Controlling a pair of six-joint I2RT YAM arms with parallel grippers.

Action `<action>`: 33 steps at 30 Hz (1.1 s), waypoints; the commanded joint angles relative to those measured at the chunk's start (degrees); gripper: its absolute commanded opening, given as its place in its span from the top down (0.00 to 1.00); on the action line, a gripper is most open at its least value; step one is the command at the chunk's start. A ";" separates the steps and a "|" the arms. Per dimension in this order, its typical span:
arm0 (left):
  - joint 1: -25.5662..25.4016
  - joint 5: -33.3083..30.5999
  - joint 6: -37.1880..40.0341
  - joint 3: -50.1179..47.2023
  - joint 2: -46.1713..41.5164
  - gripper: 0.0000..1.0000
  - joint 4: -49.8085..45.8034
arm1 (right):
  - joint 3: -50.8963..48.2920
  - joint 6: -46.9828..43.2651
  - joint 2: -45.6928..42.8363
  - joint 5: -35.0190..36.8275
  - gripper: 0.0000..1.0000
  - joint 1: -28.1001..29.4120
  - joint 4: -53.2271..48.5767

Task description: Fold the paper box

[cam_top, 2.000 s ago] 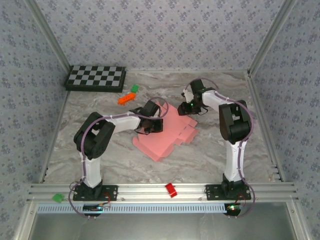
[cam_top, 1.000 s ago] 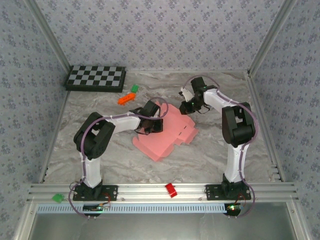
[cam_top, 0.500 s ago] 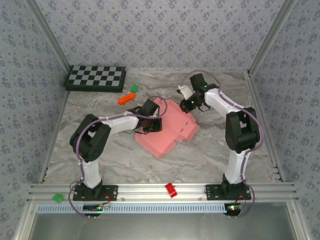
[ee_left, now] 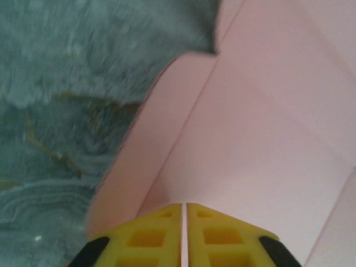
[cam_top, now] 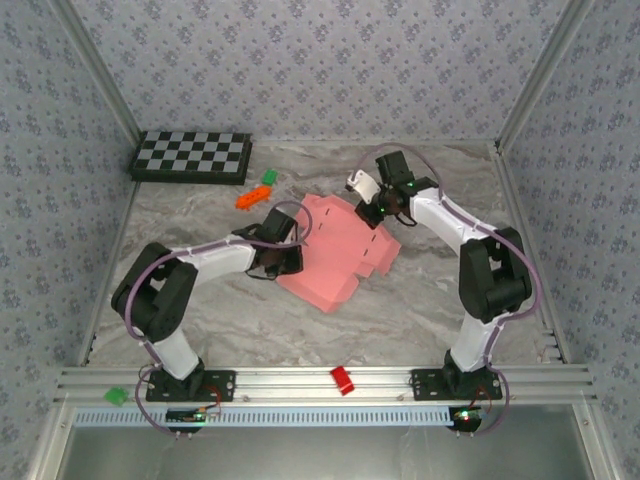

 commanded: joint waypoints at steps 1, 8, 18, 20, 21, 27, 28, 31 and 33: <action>0.01 1.06 -1.44 -2.38 -1.51 0.94 1.83 | -1.67 -4.03 -2.92 2.90 1.00 0.89 4.00; -0.03 3.48 -3.56 -4.64 -0.09 1.00 5.80 | -5.67 -7.24 -5.76 5.92 1.00 3.15 10.00; -1.45 2.69 -7.73 -5.04 1.16 1.00 9.21 | -13.38 -14.25 -8.97 10.41 1.00 6.80 18.63; -2.02 2.25 -8.74 -4.83 1.38 1.00 9.61 | -15.22 -16.77 -9.65 11.44 1.00 7.92 20.80; -2.41 1.94 -9.15 -4.71 1.38 1.00 9.79 | -16.22 -18.13 -10.18 12.06 1.00 8.44 22.00; -3.85 0.60 -11.74 -4.43 1.89 1.00 11.45 | -21.70 -23.97 -11.97 14.57 1.00 10.97 29.14; -4.15 0.55 -12.15 -4.34 2.04 1.00 11.79 | -22.61 -24.89 -12.18 15.11 1.00 11.46 30.67; -4.67 0.57 -12.64 -3.94 2.43 1.00 12.34 | -24.56 -26.99 -12.28 17.40 1.00 12.56 33.96; -4.86 0.62 -12.93 -3.73 2.69 1.00 12.73 | -25.66 -28.05 -12.20 18.55 1.00 13.22 35.67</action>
